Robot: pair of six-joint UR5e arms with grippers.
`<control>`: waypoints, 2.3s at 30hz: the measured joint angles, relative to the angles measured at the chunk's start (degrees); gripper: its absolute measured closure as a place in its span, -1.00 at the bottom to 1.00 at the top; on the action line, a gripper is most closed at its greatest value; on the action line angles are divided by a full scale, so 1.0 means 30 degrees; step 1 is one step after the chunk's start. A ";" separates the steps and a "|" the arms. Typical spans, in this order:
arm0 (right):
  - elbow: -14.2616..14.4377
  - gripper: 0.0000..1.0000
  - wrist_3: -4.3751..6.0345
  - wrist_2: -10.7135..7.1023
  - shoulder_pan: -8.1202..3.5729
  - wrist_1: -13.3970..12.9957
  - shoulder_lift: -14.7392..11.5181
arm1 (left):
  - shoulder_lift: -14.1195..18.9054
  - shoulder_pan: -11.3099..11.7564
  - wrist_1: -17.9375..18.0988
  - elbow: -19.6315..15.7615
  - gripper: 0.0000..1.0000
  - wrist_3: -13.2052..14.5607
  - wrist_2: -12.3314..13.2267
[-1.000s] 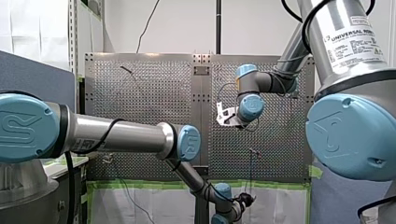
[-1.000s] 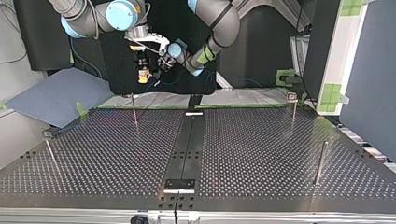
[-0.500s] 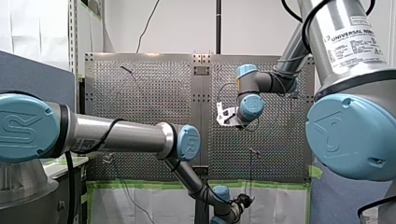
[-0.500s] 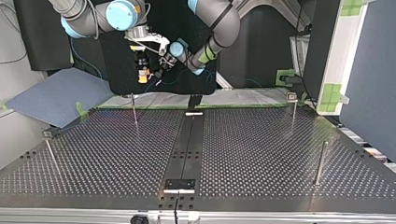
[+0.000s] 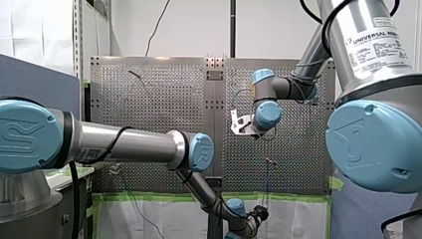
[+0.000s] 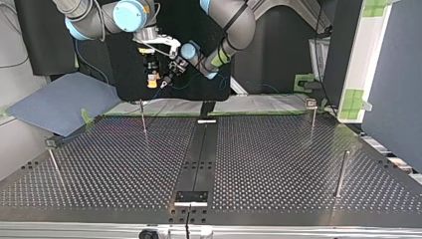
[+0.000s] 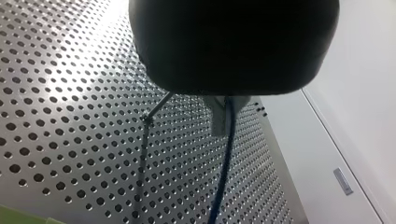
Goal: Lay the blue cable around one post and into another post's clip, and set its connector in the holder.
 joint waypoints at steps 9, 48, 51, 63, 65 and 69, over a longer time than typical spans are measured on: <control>0.0063 -1.00 -0.0040 0.0013 -0.0001 0.0004 0.0000 | 0.0604 0.0147 0.0814 -0.1081 1.00 0.0719 -0.0343; 0.0068 -1.00 0.0075 0.0068 -0.0001 0.0149 -0.0306 | 0.8236 0.3050 0.0609 -0.8787 1.00 0.8388 -0.5689; 0.0068 -1.00 0.0076 0.0064 0.0000 0.0144 -0.0311 | 0.8638 0.3166 0.0869 -0.9331 1.00 0.8932 -0.5866; 0.0067 -1.00 0.0092 0.0062 0.0000 0.0096 -0.0321 | 1.0212 0.3418 0.1262 -1.1548 1.00 1.1156 -0.6994; 0.0068 -1.00 0.0097 0.0060 -0.0001 0.0095 -0.0324 | 1.0293 0.3420 0.1271 -1.1982 1.00 1.1587 -0.7102; 0.0068 -1.00 0.0082 0.0041 0.0000 0.0095 -0.0340 | 1.0418 0.3500 0.1349 -1.2707 1.00 1.2314 -0.7430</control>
